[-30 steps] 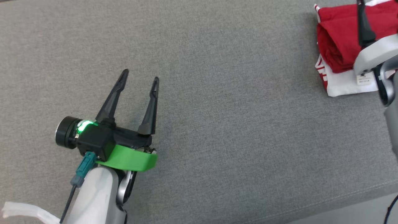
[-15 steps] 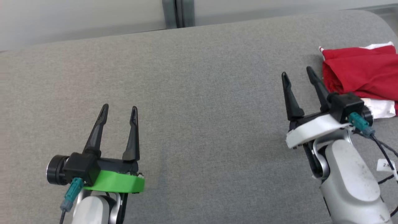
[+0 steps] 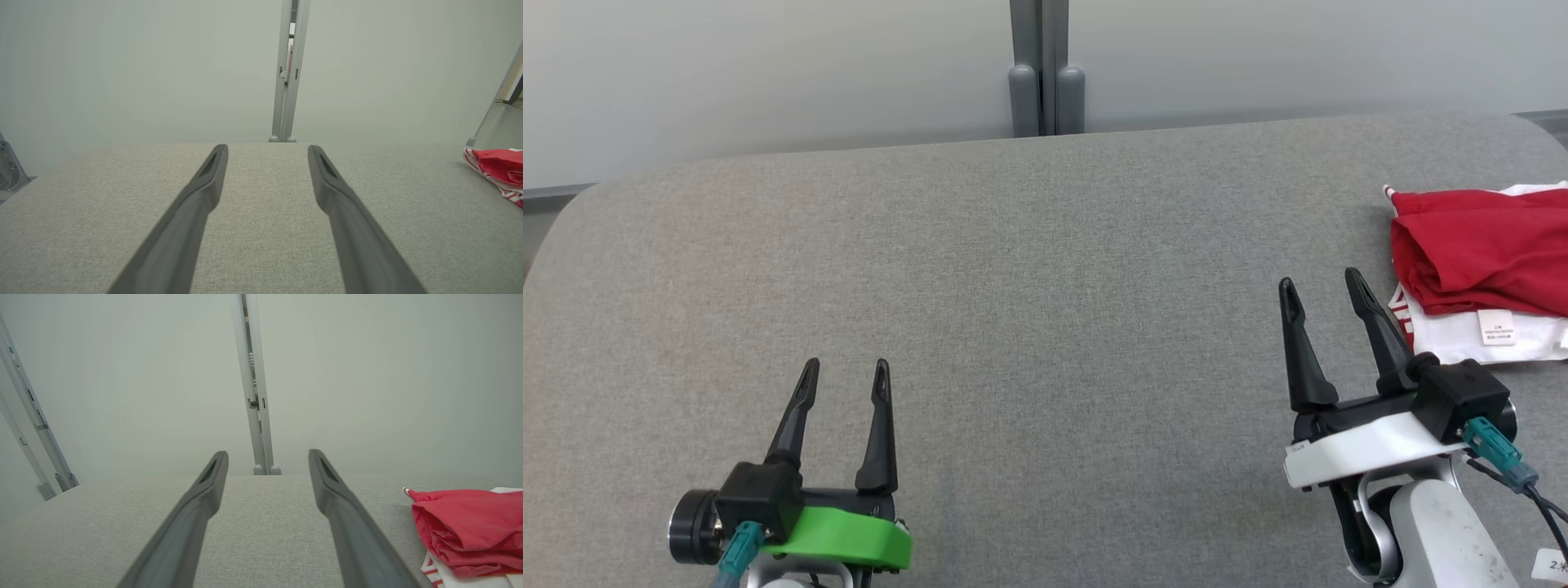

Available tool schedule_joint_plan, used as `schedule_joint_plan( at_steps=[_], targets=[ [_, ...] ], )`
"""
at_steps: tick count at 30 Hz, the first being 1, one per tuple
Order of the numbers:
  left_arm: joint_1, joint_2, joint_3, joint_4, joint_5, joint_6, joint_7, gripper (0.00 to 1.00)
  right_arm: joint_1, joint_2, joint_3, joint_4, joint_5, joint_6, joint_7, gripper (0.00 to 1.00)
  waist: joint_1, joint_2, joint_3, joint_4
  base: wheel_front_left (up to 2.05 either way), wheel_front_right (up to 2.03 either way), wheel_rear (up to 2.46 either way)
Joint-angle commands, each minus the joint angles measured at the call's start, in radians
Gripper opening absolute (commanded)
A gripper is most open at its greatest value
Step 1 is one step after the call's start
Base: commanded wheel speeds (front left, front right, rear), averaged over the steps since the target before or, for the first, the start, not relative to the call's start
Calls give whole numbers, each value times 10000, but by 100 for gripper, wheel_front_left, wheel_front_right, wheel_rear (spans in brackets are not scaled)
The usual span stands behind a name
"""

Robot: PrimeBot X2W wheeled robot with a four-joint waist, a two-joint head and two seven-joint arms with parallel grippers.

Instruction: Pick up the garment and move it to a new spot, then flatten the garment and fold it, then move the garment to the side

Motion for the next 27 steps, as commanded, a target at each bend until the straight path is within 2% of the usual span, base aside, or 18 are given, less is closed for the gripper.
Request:
schedule_joint_plan(
  at_steps=[1,5,8,27],
  targets=[
    [194,10,2,71,-114,106,1,100,141,-12,11,-101,110,-19,-26,100,1,0,-84,-16,0,0,0],
    [216,9,16,30,-106,345,-1,100,388,-12,29,-114,398,-19,-26,100,1,0,-107,-68,0,0,0],
    [225,12,-29,22,-62,360,-1,100,456,-14,74,-63,373,-19,-26,100,1,0,-110,-82,0,0,0],
    [255,13,197,211,-557,106,-1,100,353,-11,214,106,76,-19,-26,100,1,0,-117,-203,0,0,0]
  ],
)
